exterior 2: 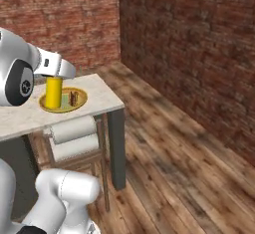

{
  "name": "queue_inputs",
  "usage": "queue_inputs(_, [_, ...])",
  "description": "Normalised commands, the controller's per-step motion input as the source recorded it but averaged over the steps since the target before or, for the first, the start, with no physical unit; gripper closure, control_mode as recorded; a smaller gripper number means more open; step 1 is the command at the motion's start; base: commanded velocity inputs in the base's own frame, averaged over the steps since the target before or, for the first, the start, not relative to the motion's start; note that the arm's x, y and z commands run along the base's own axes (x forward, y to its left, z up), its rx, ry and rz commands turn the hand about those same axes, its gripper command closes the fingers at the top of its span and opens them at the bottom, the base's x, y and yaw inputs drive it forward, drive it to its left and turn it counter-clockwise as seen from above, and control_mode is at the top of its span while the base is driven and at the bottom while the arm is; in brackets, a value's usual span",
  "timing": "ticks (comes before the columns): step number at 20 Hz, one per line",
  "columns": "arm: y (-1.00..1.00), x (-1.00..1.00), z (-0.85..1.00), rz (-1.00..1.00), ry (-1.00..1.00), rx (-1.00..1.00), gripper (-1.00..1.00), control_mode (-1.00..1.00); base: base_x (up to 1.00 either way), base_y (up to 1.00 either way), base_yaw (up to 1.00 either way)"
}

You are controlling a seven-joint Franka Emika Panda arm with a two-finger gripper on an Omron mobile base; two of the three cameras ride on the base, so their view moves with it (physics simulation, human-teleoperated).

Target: Move the hot dog bun to the plate on the dining table and place the condiment next to that plate. Then navigate to the fridge and take the sausage and place it on the plate as well.

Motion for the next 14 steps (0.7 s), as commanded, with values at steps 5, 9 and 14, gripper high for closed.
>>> queue_inputs(5, [0.0, 0.0, 0.0, 0.0, 0.0, 0.0, 1.0, 1.0, 0.86, -0.22, 0.6])
queue_inputs(9, [0.0, 0.0, 0.0, 0.0, 0.0, 0.0, 1.0, 1.0, 0.76, -0.29, 0.58])
queue_inputs(14, [0.0, 0.0, 0.0, 0.0, 0.0, 0.0, 1.0, 1.0, 0.64, -0.4, 0.53])
